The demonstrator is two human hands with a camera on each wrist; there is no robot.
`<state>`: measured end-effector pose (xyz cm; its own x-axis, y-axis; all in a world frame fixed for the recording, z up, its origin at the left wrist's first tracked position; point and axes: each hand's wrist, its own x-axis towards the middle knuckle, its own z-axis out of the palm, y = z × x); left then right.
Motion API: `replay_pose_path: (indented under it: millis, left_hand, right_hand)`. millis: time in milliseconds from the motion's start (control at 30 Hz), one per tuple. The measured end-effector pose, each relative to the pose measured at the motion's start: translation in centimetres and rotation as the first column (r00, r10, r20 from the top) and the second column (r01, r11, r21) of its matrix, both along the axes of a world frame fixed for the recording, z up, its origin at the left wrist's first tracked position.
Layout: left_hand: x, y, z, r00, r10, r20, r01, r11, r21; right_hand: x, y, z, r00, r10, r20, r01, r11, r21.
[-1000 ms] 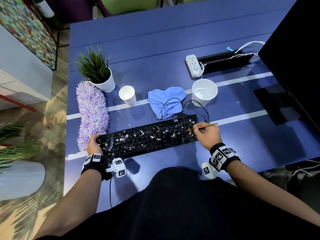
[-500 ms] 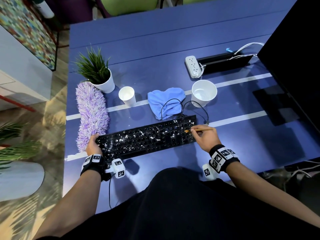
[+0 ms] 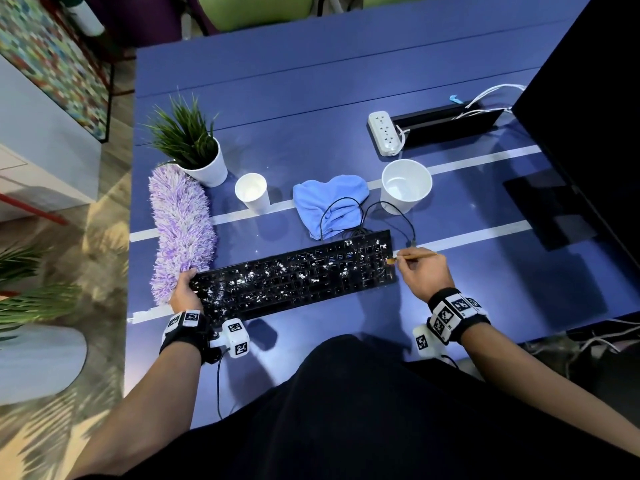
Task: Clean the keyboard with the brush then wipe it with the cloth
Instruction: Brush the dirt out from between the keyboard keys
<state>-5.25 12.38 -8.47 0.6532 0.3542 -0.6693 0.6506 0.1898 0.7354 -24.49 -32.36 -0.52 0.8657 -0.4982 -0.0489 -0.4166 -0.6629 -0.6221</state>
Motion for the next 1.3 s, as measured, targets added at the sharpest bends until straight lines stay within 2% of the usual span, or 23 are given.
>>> replay_pose_path:
  millis: [67, 167, 233, 300, 367, 467, 533, 633, 667, 800, 867, 1000, 1067, 1133, 1167, 1233, 1300]
  left_hand:
    - [-0.5, -0.8, 1.4, 1.0, 0.007, -0.007, -0.007, 1.0, -0.01]
    - [-0.8, -1.1, 2.0, 1.0, 0.016, 0.01, -0.016, 1.0, -0.005]
    - [-0.8, -1.1, 1.9, 1.0, 0.022, -0.002, -0.022, 1.0, -0.009]
    - [-0.9, -1.2, 1.8, 0.999, 0.035, 0.0, -0.035, 0.999, -0.019]
    - [-0.9, -1.3, 2.1, 0.999, 0.048, -0.004, -0.048, 0.999, -0.018]
    - [-0.7, -0.9, 1.8, 0.999, 0.037, -0.001, -0.037, 0.999, -0.018]
    - [-0.7, -1.1, 2.0, 1.0, 0.024, 0.002, -0.024, 1.0, -0.009]
    - [-0.8, -1.6, 2.8, 0.999, 0.0, 0.037, -0.002, 0.999, 0.039]
    - [-0.8, -1.6, 2.8, 0.999, -0.005, 0.035, 0.003, 0.999, 0.042]
    - [-0.9, -1.5, 2.6, 1.0, 0.023, 0.012, -0.023, 1.0, 0.011]
    - [-1.1, -2.0, 3.1, 1.0, 0.019, 0.023, -0.019, 1.0, 0.01]
    - [-1.1, -1.9, 2.9, 0.999, 0.025, 0.02, -0.025, 1.0, -0.016]
    - [-0.8, -1.4, 2.1, 0.999, 0.033, 0.004, -0.033, 0.999, -0.019]
    - [-0.4, -0.5, 0.9, 1.0, 0.023, 0.006, -0.023, 1.0, -0.014]
    - [-0.2, 0.0, 0.2, 1.0, 0.013, 0.0, -0.013, 1.0, -0.017]
    - [-0.1, 0.3, -0.4, 1.0, 0.004, -0.006, -0.004, 1.0, -0.015]
    - [-0.4, -0.1, 0.4, 1.0, -0.005, -0.009, 0.005, 1.0, -0.012]
  right_hand:
    - [0.0, -0.3, 0.2, 0.998, -0.057, 0.009, 0.057, 0.998, 0.006]
    - [0.1, 0.3, 0.9, 0.998, 0.005, 0.061, -0.007, 0.999, 0.041]
    - [0.1, 0.1, 0.6, 1.0, 0.007, 0.006, -0.007, 1.0, 0.007]
    - [0.2, -0.3, 0.5, 0.997, -0.059, -0.058, 0.059, 0.998, -0.001]
    - [0.4, -0.3, 0.9, 0.995, -0.091, 0.034, 0.088, 0.993, 0.075]
    - [0.7, 0.7, 2.0, 0.971, -0.077, 0.226, 0.036, 0.983, 0.18]
    - [0.7, 0.9, 1.5, 0.982, -0.039, 0.184, 0.005, 0.984, 0.18]
    - [0.3, 0.7, 0.1, 0.992, 0.076, -0.103, -0.067, 0.994, 0.085]
    - [0.1, 0.7, -0.1, 0.988, 0.087, -0.13, -0.077, 0.994, 0.081]
    - [-0.1, 0.8, 0.1, 0.999, 0.041, -0.032, -0.039, 0.998, 0.053]
    - [-0.3, 0.7, 0.0, 0.998, 0.033, -0.049, -0.031, 0.998, 0.047]
    - [-0.2, 1.5, -0.2, 0.998, 0.064, -0.008, -0.062, 0.985, 0.159]
    - [-0.3, 1.1, -0.5, 0.999, 0.046, -0.014, -0.045, 0.993, 0.109]
    - [-0.6, 0.1, -1.0, 0.997, -0.008, -0.078, 0.008, 1.0, 0.005]
    - [-0.7, -0.3, -1.0, 0.994, -0.034, -0.103, 0.035, 0.999, 0.006]
    - [-0.7, -0.2, -0.7, 0.996, 0.008, -0.091, -0.007, 1.0, 0.016]
    - [-0.7, 0.6, -0.1, 0.996, 0.081, -0.037, -0.077, 0.993, 0.092]
